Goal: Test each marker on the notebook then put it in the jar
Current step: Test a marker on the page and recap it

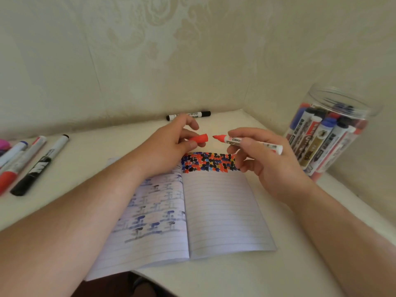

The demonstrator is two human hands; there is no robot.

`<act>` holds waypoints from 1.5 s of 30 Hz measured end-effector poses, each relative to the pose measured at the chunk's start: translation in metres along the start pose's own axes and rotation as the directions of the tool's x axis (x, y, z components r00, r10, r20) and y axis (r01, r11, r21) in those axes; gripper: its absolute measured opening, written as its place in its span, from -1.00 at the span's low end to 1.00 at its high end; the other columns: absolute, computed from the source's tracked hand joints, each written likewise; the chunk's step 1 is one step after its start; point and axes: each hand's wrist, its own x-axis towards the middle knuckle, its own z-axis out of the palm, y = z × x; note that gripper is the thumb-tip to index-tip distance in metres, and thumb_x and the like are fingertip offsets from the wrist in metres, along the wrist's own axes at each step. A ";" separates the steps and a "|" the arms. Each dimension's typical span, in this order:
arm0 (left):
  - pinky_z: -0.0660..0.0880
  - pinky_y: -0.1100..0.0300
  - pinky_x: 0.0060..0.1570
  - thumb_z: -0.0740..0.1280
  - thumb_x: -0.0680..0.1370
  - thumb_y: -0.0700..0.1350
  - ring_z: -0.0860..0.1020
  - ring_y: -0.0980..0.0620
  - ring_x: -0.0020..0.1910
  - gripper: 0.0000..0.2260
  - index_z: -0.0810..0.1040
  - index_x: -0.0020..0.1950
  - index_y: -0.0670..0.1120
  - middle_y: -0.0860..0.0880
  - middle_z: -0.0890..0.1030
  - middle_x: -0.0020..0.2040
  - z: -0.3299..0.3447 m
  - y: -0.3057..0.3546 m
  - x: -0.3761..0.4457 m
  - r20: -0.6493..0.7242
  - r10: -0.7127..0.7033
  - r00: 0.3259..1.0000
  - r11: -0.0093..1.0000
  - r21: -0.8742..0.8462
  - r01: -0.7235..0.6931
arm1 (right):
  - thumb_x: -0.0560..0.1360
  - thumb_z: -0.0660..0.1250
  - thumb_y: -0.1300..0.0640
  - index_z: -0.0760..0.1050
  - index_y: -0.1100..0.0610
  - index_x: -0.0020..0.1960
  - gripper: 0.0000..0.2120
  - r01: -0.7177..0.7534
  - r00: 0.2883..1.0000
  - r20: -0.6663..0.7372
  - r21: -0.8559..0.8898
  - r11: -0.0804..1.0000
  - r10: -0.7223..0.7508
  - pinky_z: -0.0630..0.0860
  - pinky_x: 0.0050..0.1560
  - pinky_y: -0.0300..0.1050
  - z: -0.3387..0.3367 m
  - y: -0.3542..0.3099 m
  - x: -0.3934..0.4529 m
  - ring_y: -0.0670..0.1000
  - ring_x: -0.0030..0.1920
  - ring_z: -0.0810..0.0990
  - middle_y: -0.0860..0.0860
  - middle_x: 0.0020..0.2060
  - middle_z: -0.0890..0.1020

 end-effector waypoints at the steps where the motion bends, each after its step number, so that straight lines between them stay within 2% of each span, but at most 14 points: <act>1: 0.53 0.09 0.22 0.30 0.69 -0.18 0.64 0.22 0.08 -0.78 0.42 0.15 0.17 0.26 0.72 0.06 0.000 -0.001 0.000 -0.008 0.001 1.000 1.000 -0.016 -0.001 | 0.57 0.31 0.05 0.74 -0.03 0.11 -0.76 -0.033 0.999 0.002 0.055 0.998 0.033 0.53 -0.23 -0.05 -0.001 0.001 0.001 0.12 -0.22 0.62 0.16 -0.08 0.71; 7: 0.53 -0.11 0.25 0.36 0.65 -0.17 0.63 -0.02 0.12 -0.79 0.52 0.07 0.17 0.27 0.70 0.08 0.001 -0.002 0.002 -0.010 0.045 0.999 0.999 0.022 -0.045 | 0.50 0.28 -0.06 0.71 0.11 0.18 -0.60 -0.100 0.995 0.030 0.128 0.987 0.097 0.51 -0.23 -0.02 -0.002 0.006 0.003 0.15 -0.22 0.59 0.25 -0.04 0.70; 13: 0.54 0.06 0.11 0.40 0.62 -0.19 0.65 0.13 0.00 -0.74 0.55 0.04 0.21 0.28 0.68 0.05 0.001 -0.003 0.004 -0.021 0.061 0.998 0.998 0.023 -0.060 | 0.58 0.20 0.01 0.67 0.06 0.23 -0.63 -0.131 0.990 0.062 0.118 0.984 0.124 0.51 -0.23 -0.02 0.004 0.005 0.002 0.17 -0.22 0.57 0.27 -0.03 0.70; 17: 0.50 0.25 0.07 0.39 0.63 -0.22 0.68 0.20 0.00 -0.79 0.61 0.12 0.11 0.17 0.74 0.03 -0.001 -0.002 0.003 -0.001 0.078 0.997 0.995 -0.068 -0.078 | 0.65 0.25 0.16 0.56 -0.04 -0.04 -0.83 -0.117 0.989 -0.086 0.078 0.990 0.124 0.46 -0.30 -0.07 0.004 0.002 0.006 0.11 -0.32 0.55 0.16 -0.22 0.68; 20: 0.48 0.32 -0.03 0.37 0.64 -0.24 0.64 0.23 -0.08 -0.81 0.65 0.13 0.04 0.07 0.76 -0.03 -0.005 -0.004 0.004 -0.073 0.124 0.990 0.964 -0.228 -0.138 | 0.64 0.38 0.25 0.56 0.02 -0.17 -0.76 -0.085 0.983 -0.161 0.009 0.996 0.086 0.57 -0.24 -0.08 -0.001 0.001 0.006 0.10 -0.25 0.63 0.15 -0.16 0.74; 22: 0.45 0.38 -0.03 0.39 0.61 -0.19 0.64 0.23 -0.08 -0.84 0.67 0.11 0.03 0.08 0.76 -0.07 -0.007 -0.004 0.004 -0.132 0.130 0.983 0.932 -0.322 -0.166 | 0.57 0.47 0.26 0.61 -0.03 -0.17 -0.77 -0.060 0.988 -0.147 -0.161 0.985 0.036 0.65 -0.12 -0.01 -0.001 0.006 0.005 0.06 -0.19 0.68 0.08 -0.13 0.76; 24: 0.44 0.41 0.01 0.44 0.52 -0.05 0.61 0.26 -0.08 -0.85 0.72 0.05 0.12 0.16 0.75 -0.10 -0.007 -0.004 0.004 -0.132 0.123 0.984 0.939 -0.306 -0.158 | 0.56 0.48 0.23 0.64 -0.15 -0.08 -0.75 -0.019 0.994 -0.108 -0.463 0.886 -0.035 0.64 0.00 -0.06 -0.001 0.012 0.003 -0.05 -0.10 0.68 -0.09 -0.13 0.73; 27: 0.50 0.21 0.00 0.54 0.37 0.05 0.58 0.02 -0.15 -0.82 0.74 -0.05 0.24 0.14 0.74 -0.13 -0.005 -0.006 0.003 -0.051 0.103 0.993 0.980 -0.167 -0.110 | 0.63 0.35 0.21 0.57 -0.19 0.27 -0.66 0.047 0.998 0.001 -0.750 0.660 -0.071 0.54 0.16 -0.20 0.002 0.011 0.004 -0.13 0.08 0.60 -0.18 0.05 0.67; 29: 0.46 0.26 -0.15 0.63 0.33 -0.01 0.54 0.09 -0.25 -0.80 0.71 -0.10 0.12 0.11 0.72 -0.19 -0.005 -0.005 0.002 -0.027 0.108 0.994 0.987 -0.120 -0.110 | 0.66 0.27 0.22 0.47 -0.10 0.45 -0.58 0.113 0.993 0.080 -0.857 0.503 -0.088 0.51 0.25 0.02 0.006 0.011 0.007 0.02 0.18 0.56 -0.05 0.16 0.66; 31: 0.41 0.32 -0.26 0.66 0.32 -0.10 0.49 0.16 -0.32 -0.78 0.65 -0.18 0.02 0.07 0.67 -0.27 -0.004 -0.005 0.003 -0.012 0.107 0.994 0.990 -0.093 -0.108 | 0.64 0.19 0.10 0.39 -0.12 0.49 -0.57 0.175 0.985 0.165 -0.931 0.319 -0.059 0.44 0.19 0.13 0.017 0.013 0.006 0.12 0.16 0.55 -0.02 0.11 0.63; 33: 0.39 0.36 -0.29 0.65 0.36 -0.13 0.47 0.21 -0.37 -0.82 0.66 -0.22 -0.01 0.14 0.63 -0.34 -0.002 -0.004 0.001 0.017 0.104 0.994 0.993 -0.065 -0.103 | 0.62 0.06 -0.17 0.40 -0.22 0.37 -0.64 0.168 0.985 0.171 -0.962 0.217 -0.005 0.30 0.08 0.07 0.028 0.012 0.003 0.07 0.06 0.51 -0.09 -0.03 0.54; 37: 0.48 0.42 -0.05 0.48 0.56 -0.22 0.66 0.22 -0.12 -0.79 0.75 -0.04 0.12 0.19 0.74 -0.13 0.000 -0.001 0.002 0.020 0.103 0.995 0.995 -0.021 -0.102 | 0.38 -0.07 -0.61 0.36 -0.05 -0.26 -0.35 0.033 0.999 0.037 -0.965 0.261 0.013 0.33 -0.05 0.04 0.023 0.001 0.004 0.02 -0.20 0.48 -0.11 -0.34 0.48; 41: 0.52 0.18 0.03 0.38 0.63 -0.13 0.61 0.13 -0.04 -0.74 0.68 -0.07 0.26 0.21 0.69 -0.06 0.003 -0.007 0.005 -0.029 0.105 0.994 0.979 0.180 -0.098 | 0.31 -0.04 -0.60 0.33 0.03 -0.43 -0.31 0.004 1.000 0.002 -0.973 0.231 -0.008 0.41 -0.03 0.03 0.026 0.003 0.005 0.04 -0.31 0.45 -0.07 -0.49 0.44; 45: 0.43 0.17 -0.06 0.36 0.63 -0.09 0.50 0.16 -0.12 -0.81 0.66 0.00 0.23 0.18 0.56 -0.07 0.009 -0.009 0.006 -0.058 0.106 0.993 0.954 0.288 -0.085 | 0.28 -0.08 -0.46 0.37 0.06 -0.34 -0.40 -0.018 0.999 -0.030 -0.957 0.289 -0.035 0.26 -0.22 -0.07 0.028 0.007 0.004 0.03 -0.35 0.45 -0.03 -0.50 0.45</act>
